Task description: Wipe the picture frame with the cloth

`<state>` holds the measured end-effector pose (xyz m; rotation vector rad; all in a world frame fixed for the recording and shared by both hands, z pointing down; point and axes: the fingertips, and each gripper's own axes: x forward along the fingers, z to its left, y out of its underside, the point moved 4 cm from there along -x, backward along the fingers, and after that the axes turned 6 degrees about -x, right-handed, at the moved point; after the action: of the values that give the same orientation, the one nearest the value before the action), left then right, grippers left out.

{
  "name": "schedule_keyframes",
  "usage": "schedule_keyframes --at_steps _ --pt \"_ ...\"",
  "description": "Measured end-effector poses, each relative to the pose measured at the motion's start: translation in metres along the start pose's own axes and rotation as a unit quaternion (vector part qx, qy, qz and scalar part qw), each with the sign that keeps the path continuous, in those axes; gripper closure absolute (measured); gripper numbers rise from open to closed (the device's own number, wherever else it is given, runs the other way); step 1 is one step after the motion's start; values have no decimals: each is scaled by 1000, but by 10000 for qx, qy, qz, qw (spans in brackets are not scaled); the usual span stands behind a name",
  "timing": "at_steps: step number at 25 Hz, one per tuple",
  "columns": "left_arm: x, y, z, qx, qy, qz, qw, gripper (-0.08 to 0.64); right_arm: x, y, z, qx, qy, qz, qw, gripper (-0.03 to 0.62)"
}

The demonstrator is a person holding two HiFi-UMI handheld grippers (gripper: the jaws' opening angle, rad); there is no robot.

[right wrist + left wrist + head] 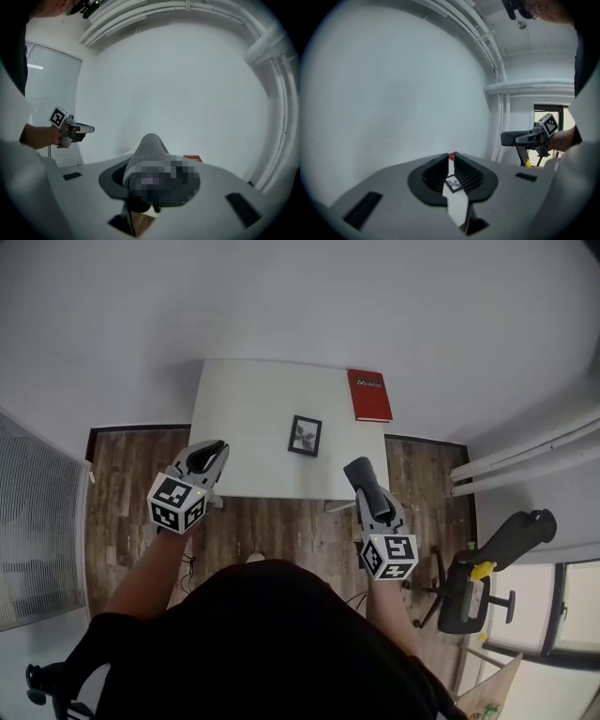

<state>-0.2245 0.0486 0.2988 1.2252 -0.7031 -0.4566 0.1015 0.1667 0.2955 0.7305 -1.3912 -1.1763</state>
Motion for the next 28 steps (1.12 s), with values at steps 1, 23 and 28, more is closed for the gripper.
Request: schedule_keyframes --at_steps 1,23,28 --pt "0 0 3 -4 11 3 10000 518 2 -1 2 -2 3 3 10000 485" --pt "33 9 35 -93 -427 268 9987 518 74 1 -36 17 -366 93 9993 483" --pt "71 -3 40 -11 -538 338 9980 518 109 4 -70 58 -498 151 9986 483"
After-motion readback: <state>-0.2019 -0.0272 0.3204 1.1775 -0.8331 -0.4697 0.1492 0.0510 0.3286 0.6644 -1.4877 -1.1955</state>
